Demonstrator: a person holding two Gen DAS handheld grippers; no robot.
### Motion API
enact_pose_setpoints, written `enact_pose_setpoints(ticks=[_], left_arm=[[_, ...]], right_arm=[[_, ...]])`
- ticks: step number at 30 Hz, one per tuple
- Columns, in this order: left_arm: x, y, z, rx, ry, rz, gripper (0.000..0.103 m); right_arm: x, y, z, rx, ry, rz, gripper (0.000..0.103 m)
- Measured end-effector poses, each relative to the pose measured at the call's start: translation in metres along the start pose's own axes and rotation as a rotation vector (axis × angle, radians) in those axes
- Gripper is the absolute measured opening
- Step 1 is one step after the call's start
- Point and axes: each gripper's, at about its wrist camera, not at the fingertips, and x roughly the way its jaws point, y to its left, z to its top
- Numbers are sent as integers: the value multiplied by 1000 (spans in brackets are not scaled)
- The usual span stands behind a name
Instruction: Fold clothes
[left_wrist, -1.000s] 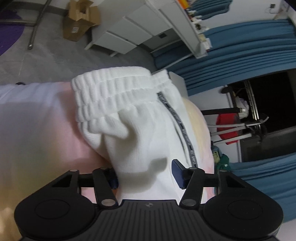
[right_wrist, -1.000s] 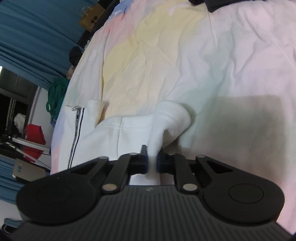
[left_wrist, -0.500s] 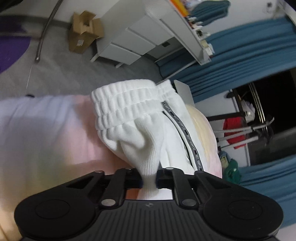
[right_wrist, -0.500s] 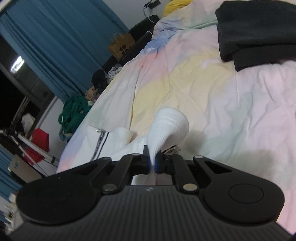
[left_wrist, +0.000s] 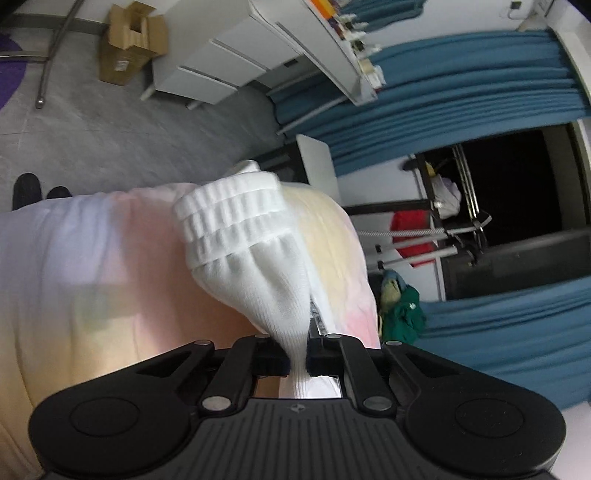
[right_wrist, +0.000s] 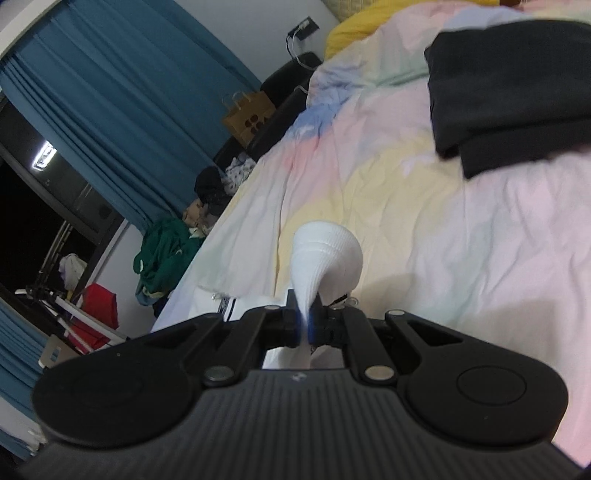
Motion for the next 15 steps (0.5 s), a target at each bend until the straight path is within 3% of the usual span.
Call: enact_pose_setpoints(ticks=[5,11,15], left_arm=[[19,-20,14,-4,6,-12,7],[83,-63,44,-10,-8,35,7],[159,-85,74,-3,-12,117,8]], right_arm=[[19,20,22,3,16,4,7],[83,123,24,-150,-26,-1,6],[155,196,9,-270,-54,-31,6]])
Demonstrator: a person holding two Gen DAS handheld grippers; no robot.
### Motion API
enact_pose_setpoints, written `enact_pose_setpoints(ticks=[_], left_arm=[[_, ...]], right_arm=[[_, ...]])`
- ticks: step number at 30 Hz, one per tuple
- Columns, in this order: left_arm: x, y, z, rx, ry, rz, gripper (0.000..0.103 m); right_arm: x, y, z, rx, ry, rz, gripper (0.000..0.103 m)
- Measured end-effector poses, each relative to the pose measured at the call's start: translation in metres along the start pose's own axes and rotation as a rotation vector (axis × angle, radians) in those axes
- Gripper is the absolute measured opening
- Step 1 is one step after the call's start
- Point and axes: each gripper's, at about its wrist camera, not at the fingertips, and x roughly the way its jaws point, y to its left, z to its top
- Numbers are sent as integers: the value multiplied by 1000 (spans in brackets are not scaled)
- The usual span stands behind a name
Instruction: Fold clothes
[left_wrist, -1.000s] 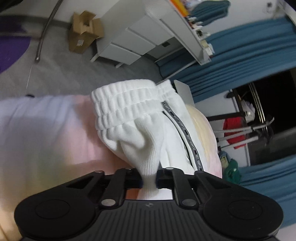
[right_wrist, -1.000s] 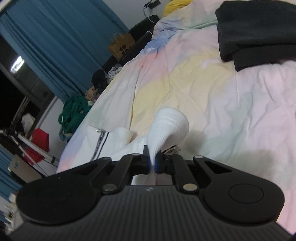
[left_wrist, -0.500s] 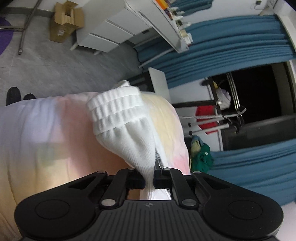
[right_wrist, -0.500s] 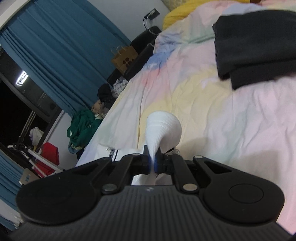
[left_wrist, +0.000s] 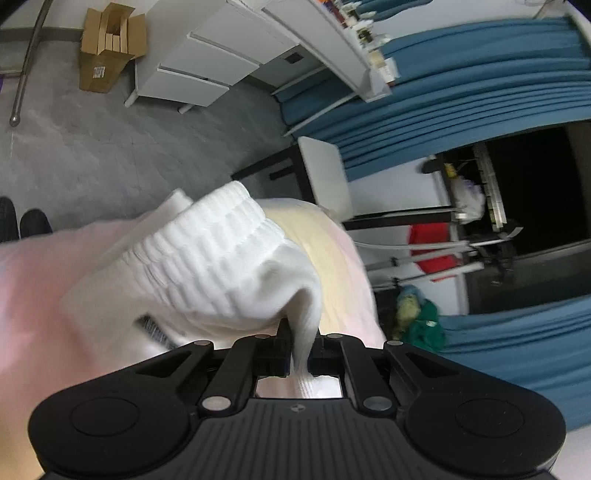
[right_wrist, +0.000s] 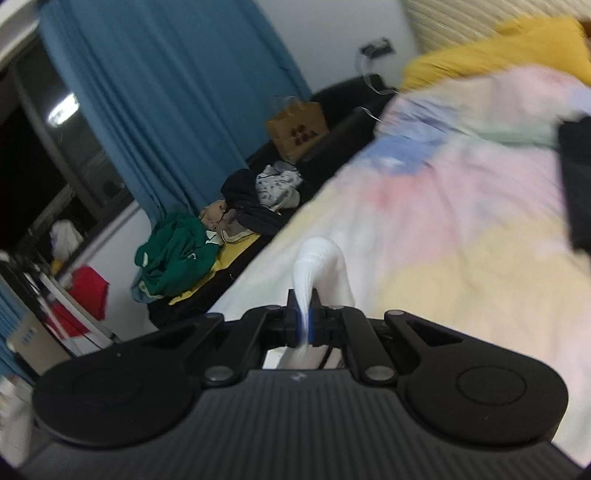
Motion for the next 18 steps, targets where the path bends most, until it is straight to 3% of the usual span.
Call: enact_pose_setpoints(ticks=[4,10,15,16,18], left_arm=[[79,-21,25,12,26,100,8],[176,-21,38,82,69,237,10],[183,-20,35,127,77,212,17],[179,-22,35,142,81,199,22],[162,-20,31,169,67,172,41]], right_arm=[[85,56,-26,-87,23,-44,6],[182,79,-78,-154,93,-122,6],[197,68,-95,-152,112,-40,13],[194,65,-93,-143,123,-12,16],[184,56,-86,-99,151,52,33]])
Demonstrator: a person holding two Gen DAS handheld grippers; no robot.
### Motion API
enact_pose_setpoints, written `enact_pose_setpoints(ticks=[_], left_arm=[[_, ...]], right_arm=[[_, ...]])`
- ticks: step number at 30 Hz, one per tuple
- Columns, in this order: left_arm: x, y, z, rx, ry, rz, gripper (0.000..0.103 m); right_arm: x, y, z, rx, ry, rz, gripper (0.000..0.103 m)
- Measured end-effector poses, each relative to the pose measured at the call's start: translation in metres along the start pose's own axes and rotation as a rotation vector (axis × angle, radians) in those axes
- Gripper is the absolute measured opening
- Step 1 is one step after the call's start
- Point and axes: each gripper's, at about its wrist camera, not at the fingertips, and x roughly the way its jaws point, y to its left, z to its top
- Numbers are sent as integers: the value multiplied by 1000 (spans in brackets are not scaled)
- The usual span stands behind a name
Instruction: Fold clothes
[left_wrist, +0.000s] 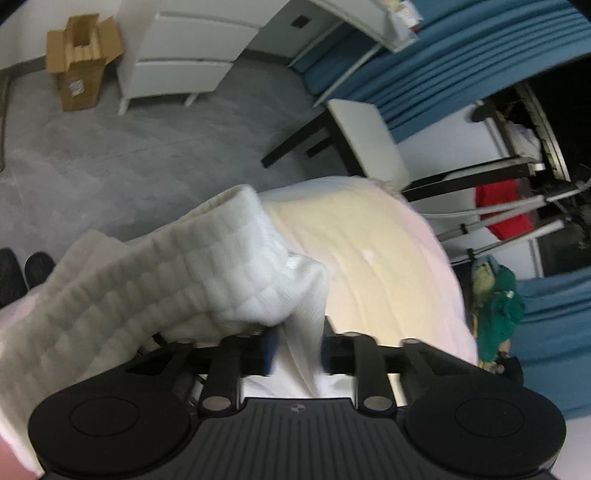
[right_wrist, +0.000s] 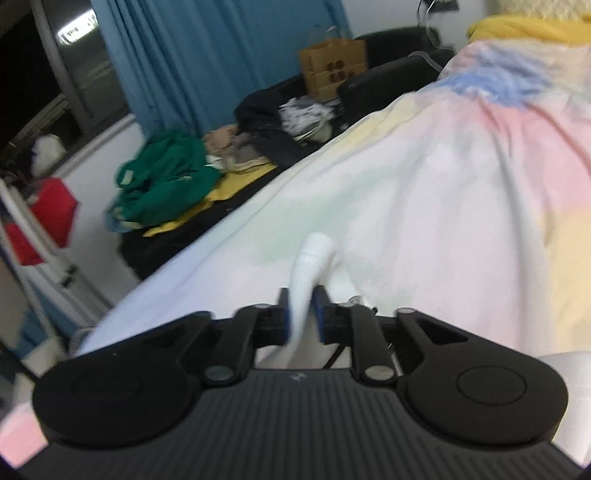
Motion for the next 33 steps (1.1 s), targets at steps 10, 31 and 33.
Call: enact_pose_setpoints(ticks=[10,31,33], left_arm=[[-106,-4,-78,164,-141,-137,86],[-59,68,-158,-110,-257,-147,60],[-59,61,-159,-73,-285,-127,55]], right_arm=[[-128,-86,-36,271,72,236,70],[-102,-140,-106,428,218,300,64],[-97,-139,-106,435,174,292,49]])
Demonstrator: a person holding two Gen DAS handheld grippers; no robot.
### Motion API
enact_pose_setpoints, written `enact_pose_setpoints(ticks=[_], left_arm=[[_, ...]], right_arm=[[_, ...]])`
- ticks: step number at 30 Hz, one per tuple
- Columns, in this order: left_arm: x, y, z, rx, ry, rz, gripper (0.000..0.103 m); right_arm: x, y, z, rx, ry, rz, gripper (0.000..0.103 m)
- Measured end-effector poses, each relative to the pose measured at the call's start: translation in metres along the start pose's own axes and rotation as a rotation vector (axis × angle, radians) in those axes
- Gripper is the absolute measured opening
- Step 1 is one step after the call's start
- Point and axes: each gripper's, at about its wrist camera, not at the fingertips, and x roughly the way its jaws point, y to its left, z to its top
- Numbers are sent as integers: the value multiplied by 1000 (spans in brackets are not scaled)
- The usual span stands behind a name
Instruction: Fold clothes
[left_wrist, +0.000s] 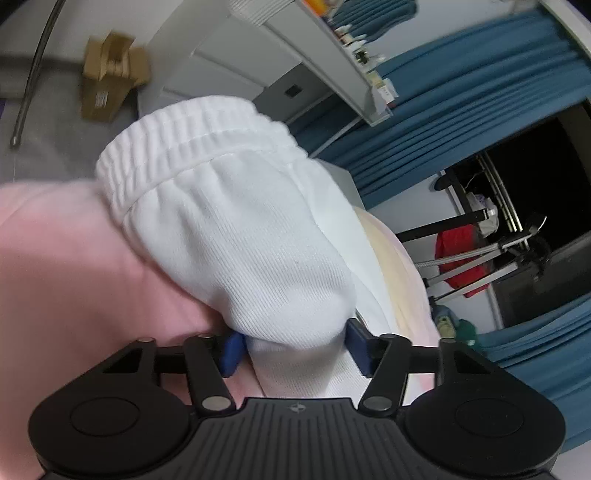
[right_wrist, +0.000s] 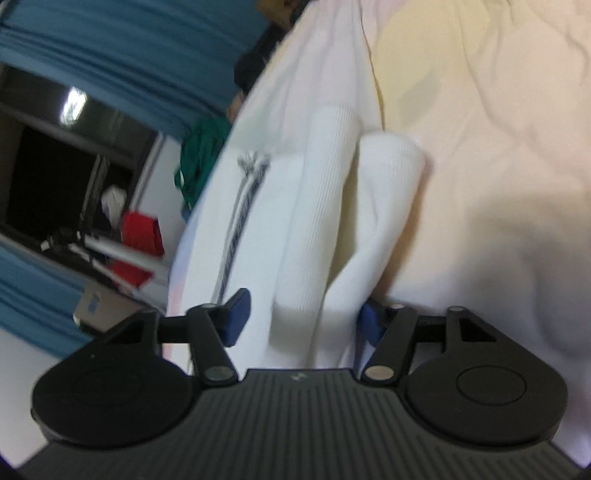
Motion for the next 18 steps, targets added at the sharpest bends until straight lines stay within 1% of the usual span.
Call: enact_pose_setpoints(ticks=[1,2,3,5,8,9,11,14,18], left_arm=[[-1,-3,0,19,-12,2,50],[-3,-4,1,20,-20,-5,45],[-5,-6,2,21,-29,-12,42],[-11,-11,5,22,-41,-28,32],[-21,-18,10,29,-53,-57,25],[-23,-22,12,28,-54,-68,24],[-13,-37,17,13,-53,-91,22],[-26,-35,25,-7,-49,-134,21],[-45,-27,36,-60,-26,-185,20]], right_arm=[[3,-1,0,-9,-13,-19,40],[5,-2,1,-20,-25,-43,24],[6,-4,2,-23,-36,-51,19],[5,-7,4,-12,-53,-38,15],[-6,-1,6,-24,-76,-31,12],[-12,3,7,-33,-84,-26,12],[-26,8,8,-48,-89,-19,11],[-49,14,9,-61,-90,-18,11],[-80,13,5,24,-75,-36,11]])
